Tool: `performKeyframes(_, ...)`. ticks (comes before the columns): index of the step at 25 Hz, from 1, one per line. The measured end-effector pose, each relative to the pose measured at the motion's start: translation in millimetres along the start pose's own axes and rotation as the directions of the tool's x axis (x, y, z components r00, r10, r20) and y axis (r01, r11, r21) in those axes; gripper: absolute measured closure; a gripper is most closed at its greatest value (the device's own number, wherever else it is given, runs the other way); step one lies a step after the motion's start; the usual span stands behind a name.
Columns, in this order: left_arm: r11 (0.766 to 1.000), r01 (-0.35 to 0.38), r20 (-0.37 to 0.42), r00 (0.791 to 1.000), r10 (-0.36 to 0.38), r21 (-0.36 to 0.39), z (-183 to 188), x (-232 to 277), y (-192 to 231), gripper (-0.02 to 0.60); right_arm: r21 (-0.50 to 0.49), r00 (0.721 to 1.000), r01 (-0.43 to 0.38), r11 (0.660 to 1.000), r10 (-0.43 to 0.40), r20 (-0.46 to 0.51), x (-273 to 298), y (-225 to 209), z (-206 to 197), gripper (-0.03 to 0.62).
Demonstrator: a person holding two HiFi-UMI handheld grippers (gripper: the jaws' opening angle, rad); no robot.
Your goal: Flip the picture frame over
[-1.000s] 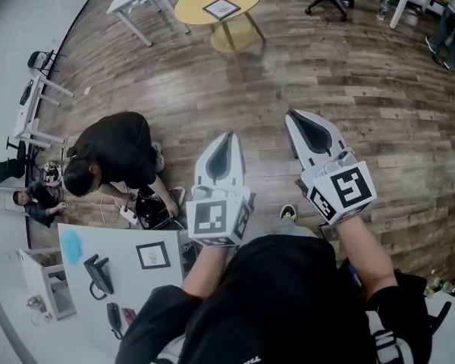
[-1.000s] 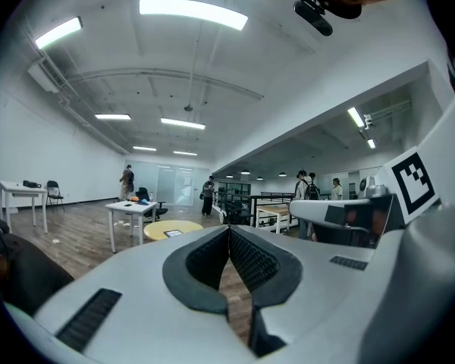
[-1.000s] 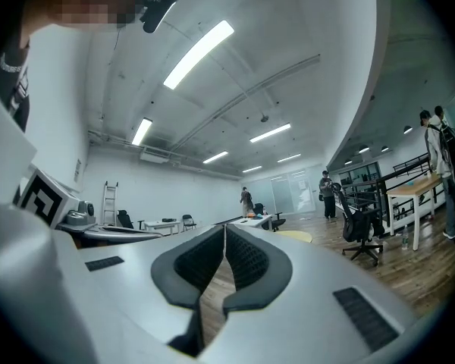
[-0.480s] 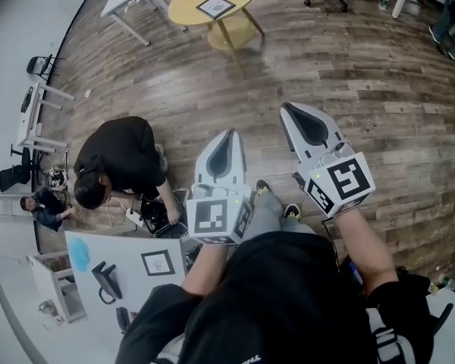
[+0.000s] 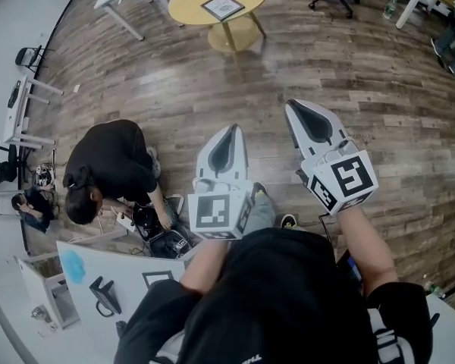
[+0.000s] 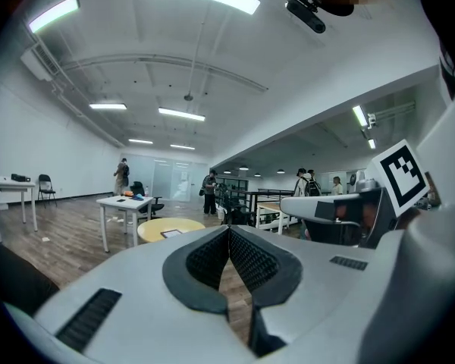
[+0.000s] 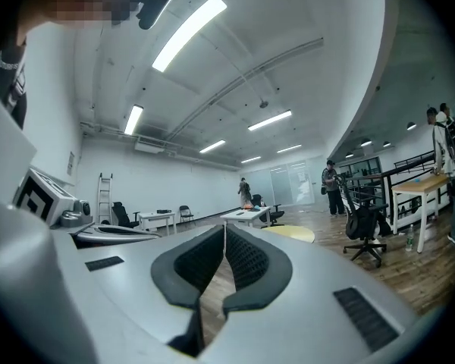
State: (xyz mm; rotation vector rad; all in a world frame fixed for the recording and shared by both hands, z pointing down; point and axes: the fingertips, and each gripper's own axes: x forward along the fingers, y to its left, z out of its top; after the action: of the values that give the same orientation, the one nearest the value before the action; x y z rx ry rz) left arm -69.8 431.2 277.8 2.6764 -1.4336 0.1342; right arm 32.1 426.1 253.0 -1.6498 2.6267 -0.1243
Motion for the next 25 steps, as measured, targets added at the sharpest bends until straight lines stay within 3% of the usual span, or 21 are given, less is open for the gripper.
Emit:
performKeyframes(8,1.000,-0.015,0.025,1.000,0.016,-0.021,17.4,46.2,88.5,0.558,-0.038,0.997,-0.079,0.996,0.079,-0.010,103.7,16.0,14.1,0.573)
performKeyframes(14,0.999,-0.007,0.024,1.000,0.008,-0.036,19.7,69.8,130.5,0.558,-0.031,0.998,-0.069,0.997,0.068,-0.006,151.1,11.0,15.1,0.572)
performKeyframes(25,0.999,0.009,0.002,1.000,-0.009,-0.050,14.6,127.4,156.1,0.558,0.000,0.999,-0.029,1.000,0.029,-0.030,200.6,-35.3,5.2,0.572)
